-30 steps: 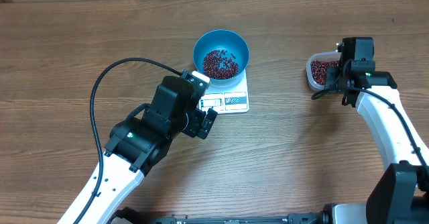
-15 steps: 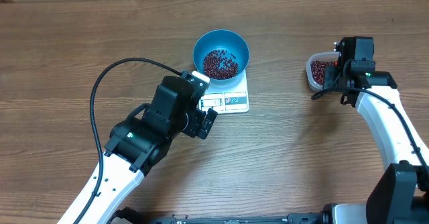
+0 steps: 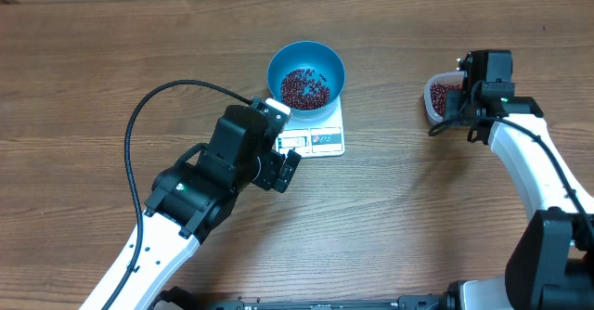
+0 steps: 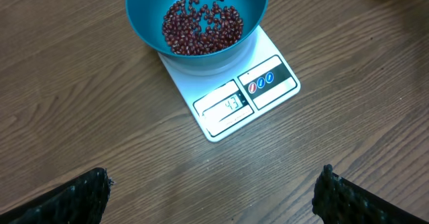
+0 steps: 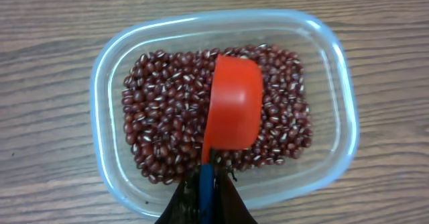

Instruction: Scoop item into bowl and weigh 150g on scale

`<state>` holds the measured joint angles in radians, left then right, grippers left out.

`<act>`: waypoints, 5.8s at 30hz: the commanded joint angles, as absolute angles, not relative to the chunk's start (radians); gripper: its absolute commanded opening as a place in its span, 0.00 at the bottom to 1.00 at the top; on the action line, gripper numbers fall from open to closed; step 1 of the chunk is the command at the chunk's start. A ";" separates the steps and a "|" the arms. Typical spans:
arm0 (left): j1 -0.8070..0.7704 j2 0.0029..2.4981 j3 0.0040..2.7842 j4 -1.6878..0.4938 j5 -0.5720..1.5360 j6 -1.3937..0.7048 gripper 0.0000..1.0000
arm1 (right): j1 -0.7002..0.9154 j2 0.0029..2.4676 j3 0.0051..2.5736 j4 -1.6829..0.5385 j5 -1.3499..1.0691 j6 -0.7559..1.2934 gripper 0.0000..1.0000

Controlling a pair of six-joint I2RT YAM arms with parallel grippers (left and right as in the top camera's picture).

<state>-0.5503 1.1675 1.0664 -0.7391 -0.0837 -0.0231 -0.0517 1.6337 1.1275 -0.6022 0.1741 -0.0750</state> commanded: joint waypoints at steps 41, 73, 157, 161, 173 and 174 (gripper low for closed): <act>-0.557 1.173 1.061 -0.736 -0.093 -0.030 1.00 | -0.238 1.715 1.122 -0.582 -0.361 -0.080 0.04; -0.557 1.174 1.061 -0.736 -0.093 -0.030 0.99 | -0.374 1.733 1.122 -0.583 -0.639 -0.075 0.04; -0.557 1.174 1.061 -0.736 -0.093 -0.030 1.00 | -0.341 1.780 1.122 -0.601 -1.415 0.010 0.04; -0.557 1.174 1.061 -0.736 -0.093 -0.030 0.99 | -0.274 1.780 1.122 -0.475 -1.413 0.126 0.04; -0.556 1.174 1.061 -0.736 -0.093 -0.030 1.00 | -0.105 1.780 1.122 -0.045 -1.252 0.548 0.04; -0.556 1.174 1.061 -0.736 -0.093 -0.030 1.00 | -0.094 1.780 1.122 -0.036 -1.230 0.557 0.04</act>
<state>-0.5503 1.1675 1.0664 -0.7391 -0.0837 -0.0231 -0.1238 1.7763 1.1191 -0.0578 -1.2953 0.4438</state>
